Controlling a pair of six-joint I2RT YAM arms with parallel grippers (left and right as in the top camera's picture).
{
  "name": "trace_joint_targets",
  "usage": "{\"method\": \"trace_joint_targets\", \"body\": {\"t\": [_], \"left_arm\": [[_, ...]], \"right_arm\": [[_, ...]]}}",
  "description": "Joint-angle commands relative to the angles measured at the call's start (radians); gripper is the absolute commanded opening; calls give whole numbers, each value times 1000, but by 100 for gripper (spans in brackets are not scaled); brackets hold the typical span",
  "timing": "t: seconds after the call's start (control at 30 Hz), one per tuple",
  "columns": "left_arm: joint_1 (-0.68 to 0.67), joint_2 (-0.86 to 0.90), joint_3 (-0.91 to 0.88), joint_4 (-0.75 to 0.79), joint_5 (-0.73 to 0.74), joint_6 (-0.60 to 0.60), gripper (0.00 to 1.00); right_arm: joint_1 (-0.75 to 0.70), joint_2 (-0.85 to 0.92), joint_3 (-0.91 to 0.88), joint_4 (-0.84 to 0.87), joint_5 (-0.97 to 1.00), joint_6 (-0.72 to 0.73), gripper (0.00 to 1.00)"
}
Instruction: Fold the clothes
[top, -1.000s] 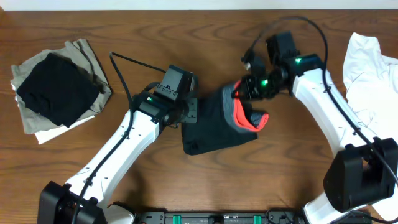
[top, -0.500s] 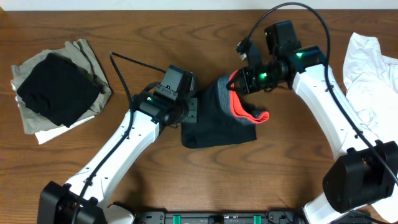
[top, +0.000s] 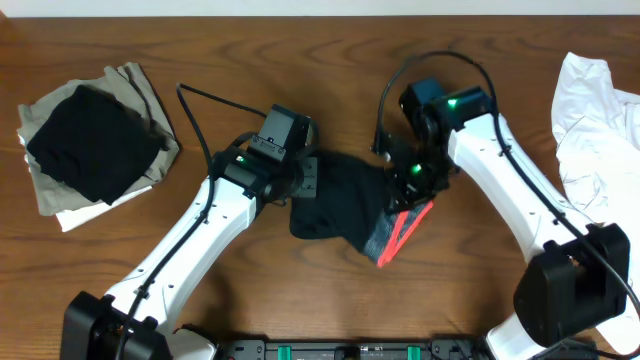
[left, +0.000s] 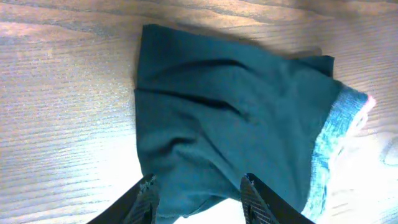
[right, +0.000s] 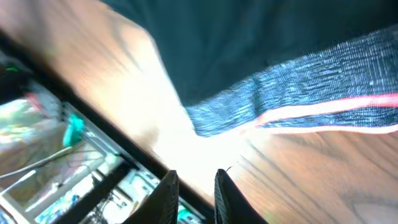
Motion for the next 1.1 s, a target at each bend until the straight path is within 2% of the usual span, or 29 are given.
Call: {"method": "trace_joint_targets", "body": {"t": [0.0, 0.07, 0.3, 0.33, 0.4, 0.57, 0.67, 1.07], "left_arm": [[3, 7, -14, -3, -8, 16, 45], [3, 7, -14, -3, -8, 16, 46], [3, 7, -14, -3, -8, 16, 46], [3, 7, -14, -3, -8, 16, 51], [3, 7, -14, -3, -8, 16, 55], [3, 7, -14, -2, -9, 44, 55], [3, 7, -14, -2, -9, 63, 55], [3, 90, -15, -10, -8, 76, 55]], "right_arm": [[6, -11, -91, 34, 47, -19, 18], [5, -11, -148, 77, 47, 2, 16], [-10, -11, -219, 203, 70, 142, 25], [-13, -11, -224, 224, 103, 187, 26], [-21, -11, -238, 270, 183, 323, 27], [-38, -11, -317, 386, 214, 584, 37], [-50, -11, -383, 451, 214, 674, 42], [-116, -11, -488, 606, 24, 674, 51]]}}
